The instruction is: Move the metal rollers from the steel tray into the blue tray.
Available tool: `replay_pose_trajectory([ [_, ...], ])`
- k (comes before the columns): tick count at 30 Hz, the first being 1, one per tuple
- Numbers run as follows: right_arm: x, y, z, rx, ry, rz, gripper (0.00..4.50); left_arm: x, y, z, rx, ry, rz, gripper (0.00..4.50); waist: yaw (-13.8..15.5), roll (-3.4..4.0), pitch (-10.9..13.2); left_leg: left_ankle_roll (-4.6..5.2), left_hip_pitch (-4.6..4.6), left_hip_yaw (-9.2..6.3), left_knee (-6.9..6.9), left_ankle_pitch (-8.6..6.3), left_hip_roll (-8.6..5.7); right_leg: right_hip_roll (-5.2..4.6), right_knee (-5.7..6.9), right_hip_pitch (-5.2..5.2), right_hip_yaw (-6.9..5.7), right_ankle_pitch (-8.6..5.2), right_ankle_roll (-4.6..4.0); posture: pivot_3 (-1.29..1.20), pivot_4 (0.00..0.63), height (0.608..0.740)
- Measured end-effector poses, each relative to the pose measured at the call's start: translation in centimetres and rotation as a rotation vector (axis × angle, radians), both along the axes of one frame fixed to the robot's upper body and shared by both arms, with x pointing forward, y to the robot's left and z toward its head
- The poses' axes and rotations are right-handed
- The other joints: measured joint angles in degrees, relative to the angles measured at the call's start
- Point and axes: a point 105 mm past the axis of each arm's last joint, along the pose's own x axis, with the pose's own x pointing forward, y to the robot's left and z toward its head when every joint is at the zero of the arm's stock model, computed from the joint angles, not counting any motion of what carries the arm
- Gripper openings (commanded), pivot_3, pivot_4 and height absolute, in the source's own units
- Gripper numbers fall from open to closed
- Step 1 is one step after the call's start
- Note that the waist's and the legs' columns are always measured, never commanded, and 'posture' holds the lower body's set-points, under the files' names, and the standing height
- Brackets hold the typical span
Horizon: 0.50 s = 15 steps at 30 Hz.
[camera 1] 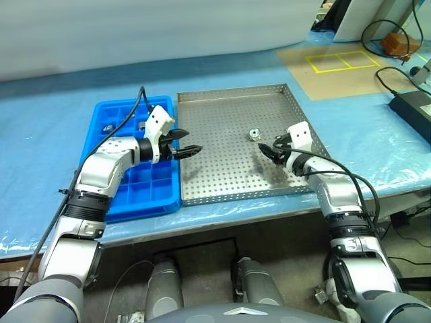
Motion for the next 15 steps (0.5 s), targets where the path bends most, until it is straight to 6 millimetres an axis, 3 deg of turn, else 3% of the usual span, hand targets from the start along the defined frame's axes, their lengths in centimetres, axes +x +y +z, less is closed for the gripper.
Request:
replay_pose_trajectory([
  [5,0.2,-2.1,-1.3,-0.005,0.03,-0.08,3.38,-0.2,0.4,-0.3,0.012,0.011,0.011,3.9,0.4,0.01,0.0,0.0,0.01,0.01,-0.01,0.0,0.01,0.01,-0.02,-0.02,0.02,0.0,0.0,-0.27,0.15,0.74],
  [10,0.2,-2.4,-1.3,-0.004,0.024,-0.093,3.38,-0.2,0.4,-0.3,0.012,0.012,0.014,3.9,0.4,0.01,0.0,0.0,0.02,0.01,-0.01,-0.01,0.02,0.02,0.0,-0.02,0.01,0.0,0.0,-0.27,0.15,0.74],
  [13,0.2,-2.0,-1.2,0.0,0.011,-0.078,2.78,-0.2,0.3,-0.3,0.012,0.012,0.015,3.9,0.4,0.01,0.0,0.01,0.01,0.02,-0.01,-0.01,0.02,0.02,-0.01,-0.02,0.02,0.0,0.0,-0.28,0.15,0.74],
  [15,0.1,-1.7,-1.2,0.004,0.008,-0.067,2.09,-0.1,0.3,-0.3,0.012,0.011,0.018,3.9,0.5,0.01,0.0,0.01,0.01,0.02,-0.02,-0.01,0.02,0.02,-0.02,-0.02,0.02,0.0,0.0,-0.28,0.15,0.74],
])
